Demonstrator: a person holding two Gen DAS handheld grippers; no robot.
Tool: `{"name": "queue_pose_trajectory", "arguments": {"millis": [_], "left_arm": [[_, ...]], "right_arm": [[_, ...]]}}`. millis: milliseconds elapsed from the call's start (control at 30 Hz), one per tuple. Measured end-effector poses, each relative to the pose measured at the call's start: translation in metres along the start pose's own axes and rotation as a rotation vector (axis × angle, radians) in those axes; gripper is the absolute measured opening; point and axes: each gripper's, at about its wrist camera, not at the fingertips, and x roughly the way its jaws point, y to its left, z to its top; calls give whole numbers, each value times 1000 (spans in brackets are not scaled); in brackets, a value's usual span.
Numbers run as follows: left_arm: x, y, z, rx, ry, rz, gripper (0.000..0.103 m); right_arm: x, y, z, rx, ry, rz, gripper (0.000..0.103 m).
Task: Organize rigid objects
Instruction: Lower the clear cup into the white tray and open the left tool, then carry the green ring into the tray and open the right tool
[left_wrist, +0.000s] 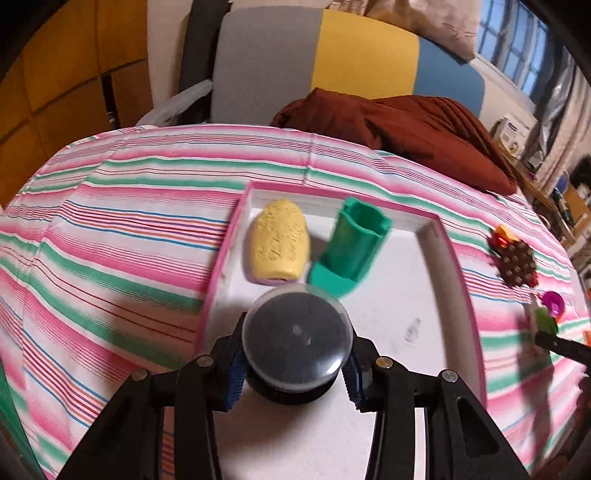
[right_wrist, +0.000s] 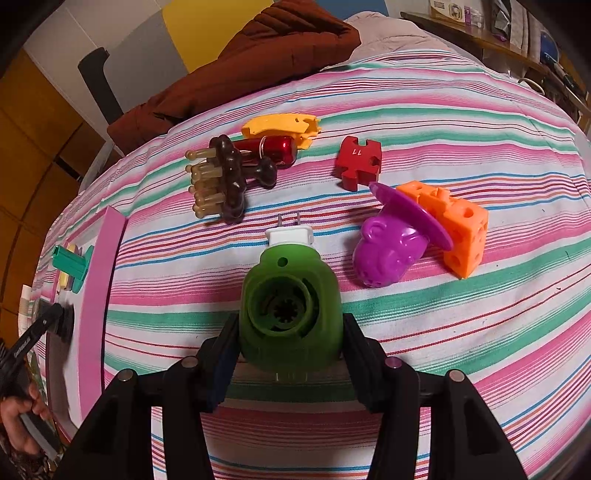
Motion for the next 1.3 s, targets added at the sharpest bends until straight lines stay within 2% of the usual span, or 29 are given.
{"name": "queue_pose_trajectory", "arguments": {"millis": [100, 133, 200, 267, 333, 400, 533, 667, 800, 1033, 1167, 1300], "left_arm": [[1, 4, 0, -11, -18, 28, 49], [-1, 4, -1, -13, -28, 33, 58], [-6, 6, -4, -24, -50, 17, 66], [-16, 7, -12, -46, -82, 2, 80], [-28, 7, -21, -63, -120, 3, 88], [-40, 6, -33, -76, -155, 9, 92], [-62, 3, -57, -79, -202, -44, 100], [-80, -6, -76, -28, -227, -65, 102], [-85, -12, -85, 6, -222, -83, 102], [-89, -13, -95, -27, -196, -130, 102], [-93, -11, -100, -20, -206, -133, 102], [-96, -7, -104, -7, -212, -132, 102]], "right_arm": [[1, 0, 1, 1, 0, 1, 54], [1, 1, 1, 1, 0, 1, 54], [1, 1, 1, 0, -1, 0, 54], [2, 0, 2, 2, -1, 1, 54], [2, 0, 2, 1, -2, 0, 54], [2, 1, 2, 0, -3, -2, 53], [2, 7, 2, -24, -7, -24, 53], [0, 12, -3, -34, -9, -14, 53], [-4, 21, -14, -13, -17, 81, 53], [-8, 46, -30, -54, -43, 199, 53], [-11, 60, -38, -89, -58, 217, 53], [-15, 77, -43, -85, -49, 275, 53]]}}
